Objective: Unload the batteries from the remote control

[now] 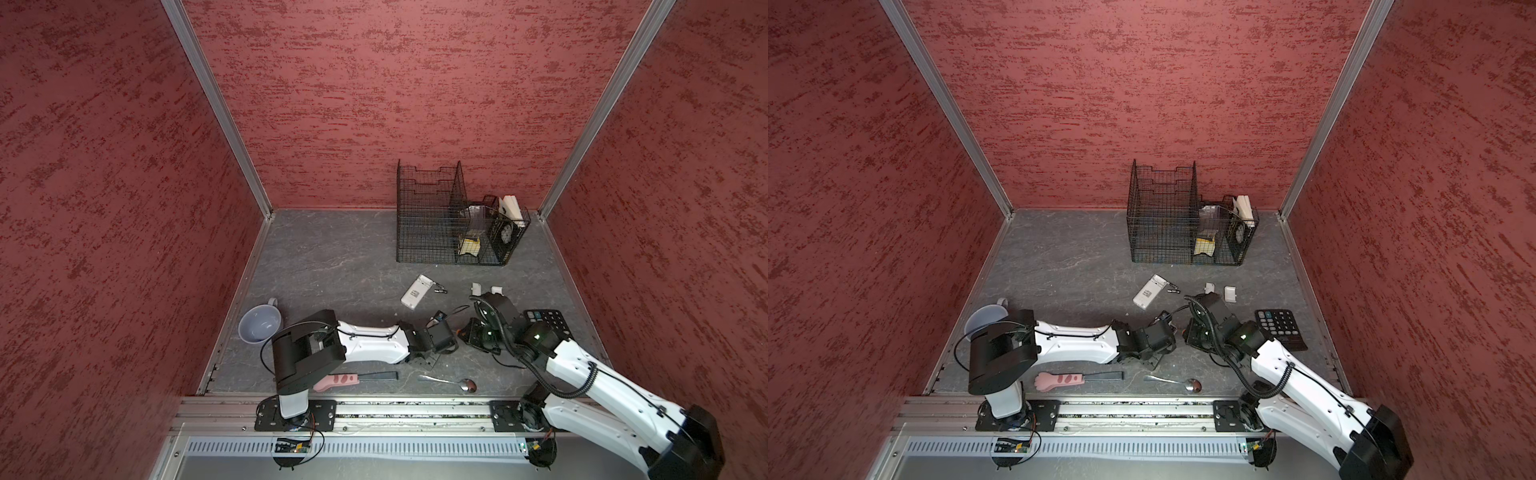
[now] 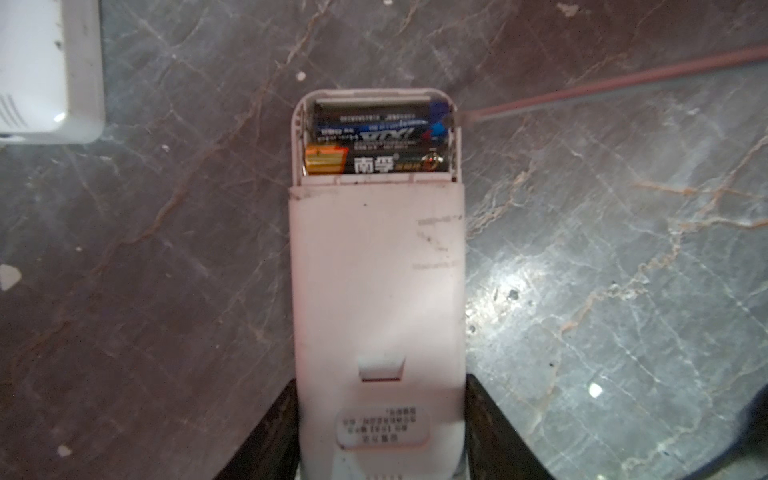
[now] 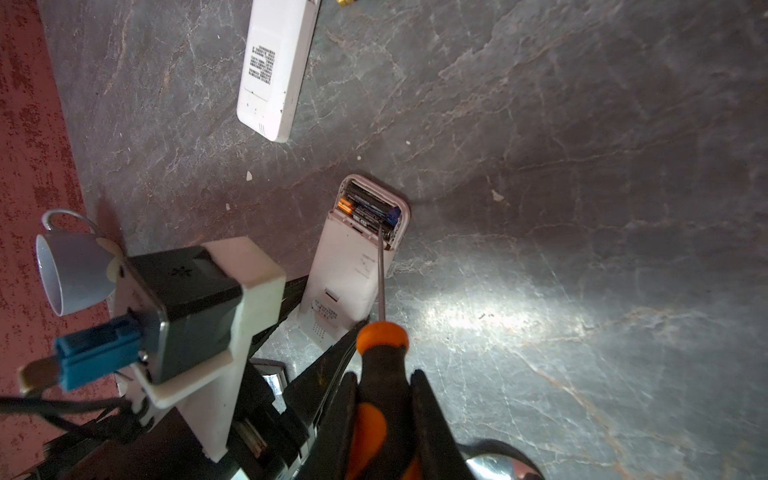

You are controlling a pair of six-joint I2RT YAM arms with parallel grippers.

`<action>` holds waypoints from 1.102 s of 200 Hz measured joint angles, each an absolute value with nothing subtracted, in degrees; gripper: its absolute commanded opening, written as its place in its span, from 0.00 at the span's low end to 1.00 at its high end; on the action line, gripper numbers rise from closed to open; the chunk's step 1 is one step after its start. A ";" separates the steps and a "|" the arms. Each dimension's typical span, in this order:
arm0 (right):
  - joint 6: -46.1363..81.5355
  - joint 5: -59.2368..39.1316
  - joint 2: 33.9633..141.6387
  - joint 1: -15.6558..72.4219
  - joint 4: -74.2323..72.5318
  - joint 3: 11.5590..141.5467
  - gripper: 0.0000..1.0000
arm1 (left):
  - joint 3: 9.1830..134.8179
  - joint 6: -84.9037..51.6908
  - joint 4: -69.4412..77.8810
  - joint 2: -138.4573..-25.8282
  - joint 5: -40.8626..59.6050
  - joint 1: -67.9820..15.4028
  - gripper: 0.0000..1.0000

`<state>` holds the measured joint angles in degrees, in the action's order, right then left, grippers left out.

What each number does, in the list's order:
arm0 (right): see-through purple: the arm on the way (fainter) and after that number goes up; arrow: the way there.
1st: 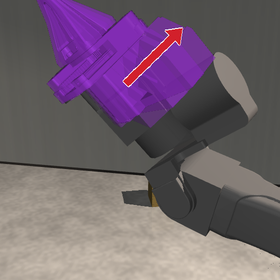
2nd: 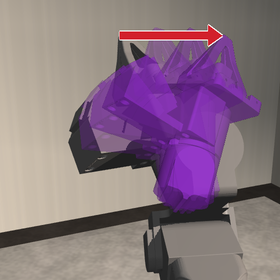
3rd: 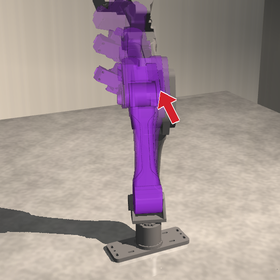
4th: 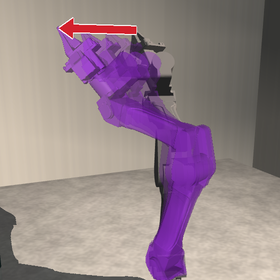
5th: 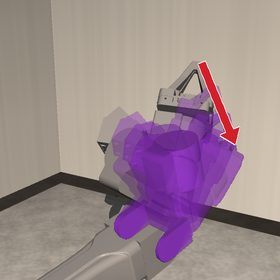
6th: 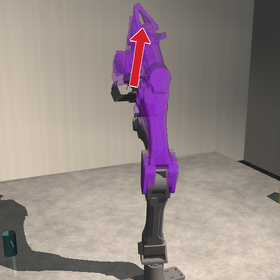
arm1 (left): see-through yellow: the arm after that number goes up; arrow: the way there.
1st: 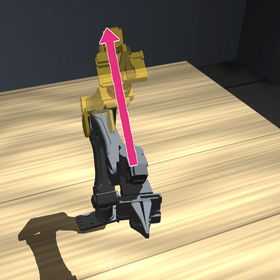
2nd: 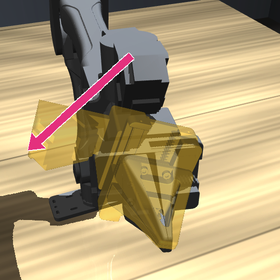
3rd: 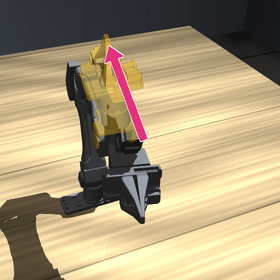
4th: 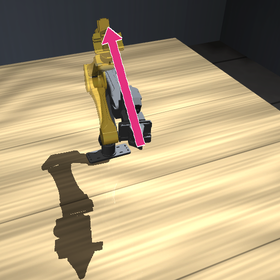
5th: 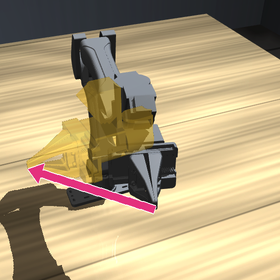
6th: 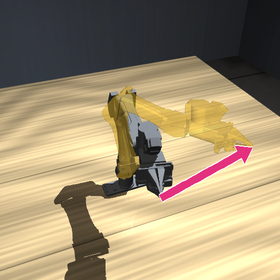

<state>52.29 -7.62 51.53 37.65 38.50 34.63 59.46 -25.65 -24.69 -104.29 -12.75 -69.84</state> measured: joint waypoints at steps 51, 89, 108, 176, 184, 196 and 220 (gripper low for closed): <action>52.58 -7.49 51.51 37.54 38.63 33.78 0.00 | 59.46 -25.65 -24.67 -104.29 -12.75 -69.84 0.35; 53.06 -7.40 51.53 37.28 37.80 32.49 0.00 | 59.46 -25.67 -24.67 -104.29 -12.78 -69.84 0.35; 53.17 -7.40 51.55 37.23 37.58 32.29 0.00 | 59.46 -25.67 -24.67 -104.29 -12.78 -69.84 0.35; 53.08 -7.27 51.55 37.04 38.46 32.95 0.00 | 59.42 -25.67 -24.62 -104.29 -12.80 -69.87 0.34; 53.04 -7.25 51.55 36.99 38.76 33.34 0.00 | 59.42 -25.67 -24.62 -104.29 -12.80 -69.89 0.35; 52.90 -7.25 51.55 36.97 38.89 33.85 0.00 | 59.42 -25.67 -24.62 -104.29 -12.82 -69.87 0.35; 52.82 -7.25 51.55 36.91 38.89 34.13 0.00 | 59.40 -25.67 -24.60 -104.29 -12.82 -69.87 0.35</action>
